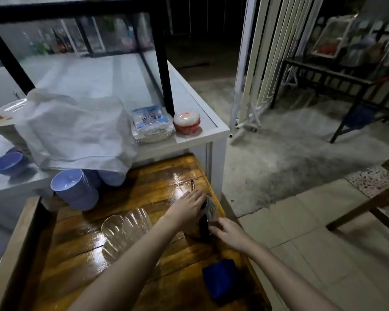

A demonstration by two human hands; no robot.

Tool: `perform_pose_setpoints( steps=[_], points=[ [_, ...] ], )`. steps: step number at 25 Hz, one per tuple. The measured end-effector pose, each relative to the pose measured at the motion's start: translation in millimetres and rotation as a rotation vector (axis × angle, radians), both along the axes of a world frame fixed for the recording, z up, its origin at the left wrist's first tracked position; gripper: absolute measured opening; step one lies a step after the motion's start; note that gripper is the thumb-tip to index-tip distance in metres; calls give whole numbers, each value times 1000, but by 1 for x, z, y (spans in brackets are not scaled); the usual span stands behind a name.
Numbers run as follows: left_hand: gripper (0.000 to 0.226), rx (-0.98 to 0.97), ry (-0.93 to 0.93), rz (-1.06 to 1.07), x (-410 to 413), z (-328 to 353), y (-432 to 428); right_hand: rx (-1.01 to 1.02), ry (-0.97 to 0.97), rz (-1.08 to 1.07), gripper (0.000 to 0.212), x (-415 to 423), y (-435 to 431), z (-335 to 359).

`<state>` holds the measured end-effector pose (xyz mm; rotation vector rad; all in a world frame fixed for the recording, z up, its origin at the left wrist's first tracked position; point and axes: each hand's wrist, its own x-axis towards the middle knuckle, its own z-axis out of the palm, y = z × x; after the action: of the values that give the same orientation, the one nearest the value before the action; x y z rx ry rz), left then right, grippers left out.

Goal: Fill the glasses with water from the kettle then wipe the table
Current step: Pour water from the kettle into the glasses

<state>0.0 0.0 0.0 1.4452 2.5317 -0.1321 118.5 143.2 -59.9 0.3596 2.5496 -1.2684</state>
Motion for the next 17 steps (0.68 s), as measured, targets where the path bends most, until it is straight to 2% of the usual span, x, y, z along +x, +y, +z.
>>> perform_pose_setpoints(
  steps=[7,10,13,17],
  points=[
    [69,23,-58,73,7,-32,-6,-363,-50,-140,31,1,-14,-40],
    [70,46,-3,124,16,-41,-8,-404,-35,-149,28,2,-9,-45],
    [66,118,157,151,33,-49,-6,-414,10,-171,19,10,9,-41],
    [62,215,147,123,51,-63,3,-429,7,-293,27,21,36,-30]
  ],
)
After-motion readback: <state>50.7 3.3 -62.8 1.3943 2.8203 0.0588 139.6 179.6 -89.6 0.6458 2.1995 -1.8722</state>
